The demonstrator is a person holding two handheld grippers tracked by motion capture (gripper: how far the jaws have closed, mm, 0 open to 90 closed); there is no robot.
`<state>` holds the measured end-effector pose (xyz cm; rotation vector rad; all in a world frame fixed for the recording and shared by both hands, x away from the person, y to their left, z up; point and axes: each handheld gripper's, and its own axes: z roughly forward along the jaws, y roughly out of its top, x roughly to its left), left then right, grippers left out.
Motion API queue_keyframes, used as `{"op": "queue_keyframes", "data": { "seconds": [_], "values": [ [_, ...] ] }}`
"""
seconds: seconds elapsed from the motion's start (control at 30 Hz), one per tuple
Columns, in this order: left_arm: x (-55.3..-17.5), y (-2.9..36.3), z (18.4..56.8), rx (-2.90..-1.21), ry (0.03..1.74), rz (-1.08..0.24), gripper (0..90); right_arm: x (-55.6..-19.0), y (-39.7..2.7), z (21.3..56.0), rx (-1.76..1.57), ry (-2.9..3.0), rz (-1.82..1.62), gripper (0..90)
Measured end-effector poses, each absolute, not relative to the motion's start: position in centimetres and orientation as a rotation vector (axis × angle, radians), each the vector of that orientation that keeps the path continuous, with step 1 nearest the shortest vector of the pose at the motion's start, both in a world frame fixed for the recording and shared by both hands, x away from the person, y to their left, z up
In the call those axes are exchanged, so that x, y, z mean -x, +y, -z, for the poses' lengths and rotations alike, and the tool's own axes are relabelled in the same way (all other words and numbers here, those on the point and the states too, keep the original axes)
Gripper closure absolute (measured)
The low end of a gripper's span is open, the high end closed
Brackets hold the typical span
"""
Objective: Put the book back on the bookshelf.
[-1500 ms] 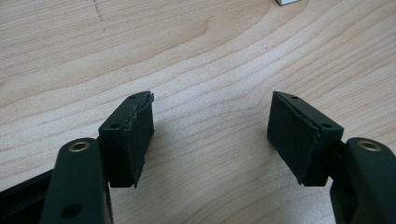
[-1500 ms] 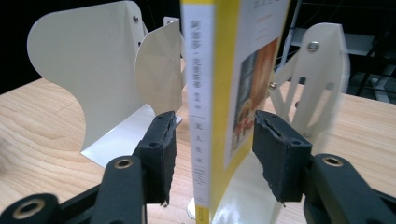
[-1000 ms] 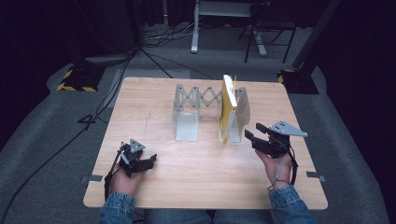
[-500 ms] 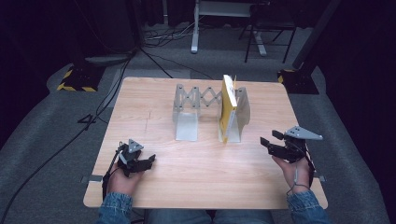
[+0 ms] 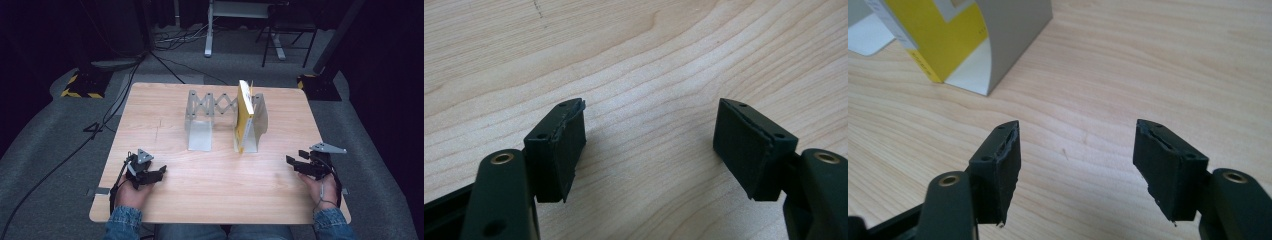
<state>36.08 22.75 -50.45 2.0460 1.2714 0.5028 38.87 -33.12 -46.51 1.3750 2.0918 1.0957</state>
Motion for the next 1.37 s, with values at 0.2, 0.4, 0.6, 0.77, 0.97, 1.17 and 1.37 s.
{"op": "queue_keyframes", "data": {
  "seconds": [0.2,0.4,0.6,0.77,0.97,1.17,1.37],
  "values": [
    [-36.1,22.7,50.5,-2.046,1.272,-0.503,29.5,-38.9,-33.7,48.4,-1.404,2.114,-1.066,36.2],
    [-36.1,22.7,50.5,-2.046,1.272,-0.503,29.5,-38.7,-34.0,49.5,-1.414,2.138,-1.035,36.1],
    [-36.1,22.7,50.5,-2.045,1.272,-0.503,29.5,-38.1,-33.9,50.1,-1.38,2.155,-1.025,35.0],
    [-36.1,22.7,50.5,-2.046,1.272,-0.503,29.5,-37.7,-33.6,50.4,-1.338,2.142,-1.024,33.6],
    [-36.1,22.7,50.5,-2.047,1.272,-0.503,29.5,-37.7,-33.0,50.4,-1.294,2.168,-0.972,25.4],
    [-36.1,22.7,50.5,-2.046,1.271,-0.504,29.5,-37.8,-32.7,50.5,-1.339,2.149,-0.94,15.3],
    [-36.1,22.8,50.5,-2.05,1.27,-0.506,29.1,-37.8,-32.6,50.5,-1.347,2.142,-0.937,14.9]
  ]
}}
